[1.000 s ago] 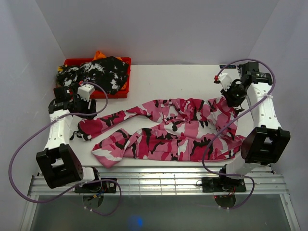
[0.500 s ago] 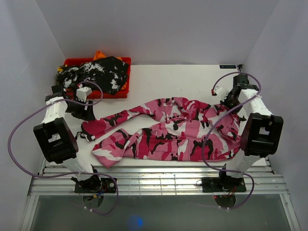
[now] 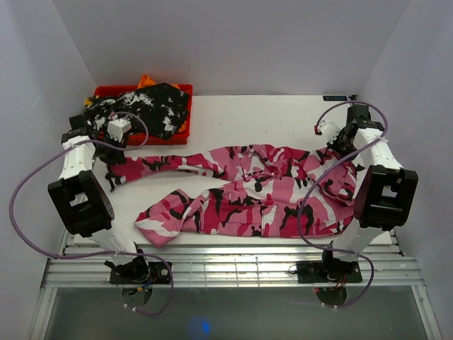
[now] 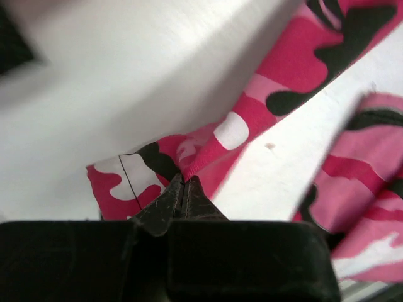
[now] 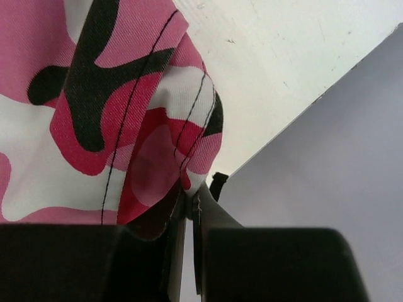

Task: Fold and stack the trousers
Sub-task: Flatten the trousers out

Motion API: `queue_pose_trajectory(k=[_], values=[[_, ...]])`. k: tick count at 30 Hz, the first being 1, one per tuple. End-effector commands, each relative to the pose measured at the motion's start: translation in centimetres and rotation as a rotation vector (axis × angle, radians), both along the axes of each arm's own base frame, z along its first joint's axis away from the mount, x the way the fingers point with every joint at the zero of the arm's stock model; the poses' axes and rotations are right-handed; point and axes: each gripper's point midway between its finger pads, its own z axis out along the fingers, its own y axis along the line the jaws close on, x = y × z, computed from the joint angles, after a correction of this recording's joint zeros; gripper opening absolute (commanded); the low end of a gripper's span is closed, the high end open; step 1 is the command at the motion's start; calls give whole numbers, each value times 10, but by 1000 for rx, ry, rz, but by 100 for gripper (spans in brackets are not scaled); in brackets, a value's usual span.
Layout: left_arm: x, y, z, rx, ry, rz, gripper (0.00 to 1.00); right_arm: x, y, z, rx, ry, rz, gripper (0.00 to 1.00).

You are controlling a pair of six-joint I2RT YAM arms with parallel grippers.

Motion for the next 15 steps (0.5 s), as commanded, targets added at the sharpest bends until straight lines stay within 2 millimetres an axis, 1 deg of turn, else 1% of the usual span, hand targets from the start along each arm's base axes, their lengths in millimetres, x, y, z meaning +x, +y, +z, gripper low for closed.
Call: queue_pose_trajectory(k=[1, 2, 3, 4, 5, 6, 7, 8, 9, 10, 11, 12, 13, 14, 15], values=[[47, 30, 123, 181, -452, 5, 0, 15, -18, 15, -33, -60, -6, 8], [43, 30, 128, 210, -495, 6, 0, 14, -21, 14, -37, -56, -6, 8], [52, 35, 151, 280, -618, -3, 0, 11, -28, 13, -47, -52, -5, 8], [40, 32, 183, 347, -732, -10, 0, 10, -33, 12, -51, -48, -6, 8], [34, 28, 189, 377, -777, -31, 0, 8, -37, 11, -53, -46, -7, 8], [25, 25, 172, 400, -789, -53, 0, 5, -48, 10, -61, -40, -13, 8], [10, 20, 189, 497, -874, -116, 0, 1, -53, 6, -62, -26, -17, 8], [0, 18, 184, 547, -904, -144, 0, -1, -59, 4, -66, -20, -19, 8], [-12, 16, 145, 578, -896, -173, 0, -5, -68, 1, -69, -9, -35, 8], [-22, 14, 136, 667, -935, -249, 0, -9, -73, -3, -74, 4, -29, 8], [-40, 14, 140, 747, -993, -267, 0, -11, -77, -6, -74, 14, -32, 8], [-48, 8, 127, 770, -1014, -312, 0, -16, -82, -11, -71, 30, -44, 8], [-62, 3, 81, 751, -962, -344, 0, -19, -85, -14, -75, 41, -45, 8], [-71, 1, 78, 797, -984, -365, 0, -25, -85, -20, -79, 63, -27, 8], [-77, -3, 62, 779, -960, -384, 0, -29, -88, -22, -83, 74, -25, 8]])
